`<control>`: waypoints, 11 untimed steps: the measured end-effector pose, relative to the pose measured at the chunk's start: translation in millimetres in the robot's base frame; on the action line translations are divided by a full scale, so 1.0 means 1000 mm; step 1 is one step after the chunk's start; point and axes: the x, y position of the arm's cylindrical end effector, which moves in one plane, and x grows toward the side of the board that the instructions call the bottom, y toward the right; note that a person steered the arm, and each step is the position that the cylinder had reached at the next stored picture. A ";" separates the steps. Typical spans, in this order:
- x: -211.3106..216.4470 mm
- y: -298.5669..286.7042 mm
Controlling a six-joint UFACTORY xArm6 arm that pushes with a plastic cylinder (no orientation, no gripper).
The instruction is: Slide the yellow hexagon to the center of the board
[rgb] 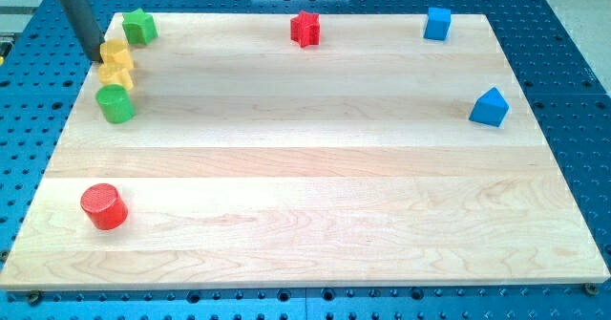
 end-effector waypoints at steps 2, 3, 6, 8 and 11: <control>0.083 0.128; 0.050 0.099; 0.088 0.202; 0.044 0.144; 0.096 0.231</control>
